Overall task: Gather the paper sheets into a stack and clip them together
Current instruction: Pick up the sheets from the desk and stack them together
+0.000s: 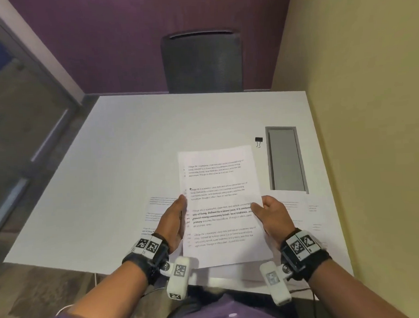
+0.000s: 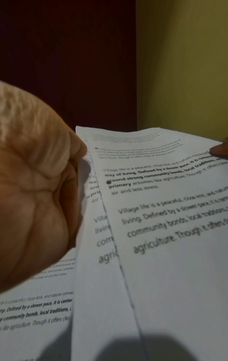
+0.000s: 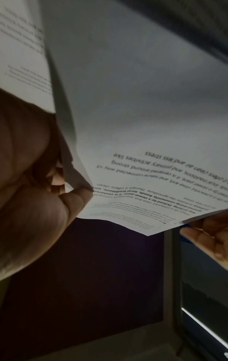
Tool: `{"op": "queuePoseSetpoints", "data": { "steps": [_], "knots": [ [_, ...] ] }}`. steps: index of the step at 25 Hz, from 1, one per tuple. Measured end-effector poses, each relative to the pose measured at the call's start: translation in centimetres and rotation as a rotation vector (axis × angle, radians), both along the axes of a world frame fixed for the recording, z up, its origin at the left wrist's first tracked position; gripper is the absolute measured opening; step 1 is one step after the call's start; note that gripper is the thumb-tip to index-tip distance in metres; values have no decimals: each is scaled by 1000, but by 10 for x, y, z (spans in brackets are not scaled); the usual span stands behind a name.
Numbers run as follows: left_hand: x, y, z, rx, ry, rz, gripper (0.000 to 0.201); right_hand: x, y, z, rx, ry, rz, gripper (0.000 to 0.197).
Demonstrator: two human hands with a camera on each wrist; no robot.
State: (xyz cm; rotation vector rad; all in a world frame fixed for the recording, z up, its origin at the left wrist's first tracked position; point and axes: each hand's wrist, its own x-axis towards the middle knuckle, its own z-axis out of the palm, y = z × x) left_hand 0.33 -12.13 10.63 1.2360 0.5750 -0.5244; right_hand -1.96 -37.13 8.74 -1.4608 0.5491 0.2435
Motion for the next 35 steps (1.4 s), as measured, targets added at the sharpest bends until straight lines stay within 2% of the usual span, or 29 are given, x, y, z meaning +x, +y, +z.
{"op": "queuePoseSetpoints", "data": {
  "steps": [2, 4, 6, 8, 10, 14, 17, 21, 28, 33, 35],
  "knots": [
    [6, 9, 4, 49, -44, -80, 32, 0, 17, 3, -15, -49, -31, 11],
    [14, 22, 2, 146, -78, -145, 24, 3, 34, 4, -72, -89, -35, 16],
    [21, 38, -4, 196, -95, -158, 22, 9, 51, 1, -159, -91, 13, 31],
    [28, 56, -9, 198, -93, -185, 22, 11, 68, 1, -146, -61, 44, 54],
    [34, 73, -4, 220, -91, -214, 23, 14, 88, 4, -131, -57, 86, 63],
    [46, 102, -9, 201, -83, -275, 29, 22, 121, -2, -95, -8, 42, 43],
    [54, 118, -13, 179, -88, -310, 25, 26, 136, -3, -82, 4, -26, 33],
    [60, 123, -13, 192, -128, -415, 24, 21, 141, -4, -93, 16, -74, 33],
    [63, 119, -21, 122, -101, -452, 26, 12, 132, 7, -28, 22, -40, 40],
    [61, 104, -22, 92, -103, -428, 24, 5, 119, 10, 11, -1, -36, 38],
    [62, 96, -24, 80, -100, -368, 26, 5, 112, 7, 86, 7, -46, 35]
  ]
}}
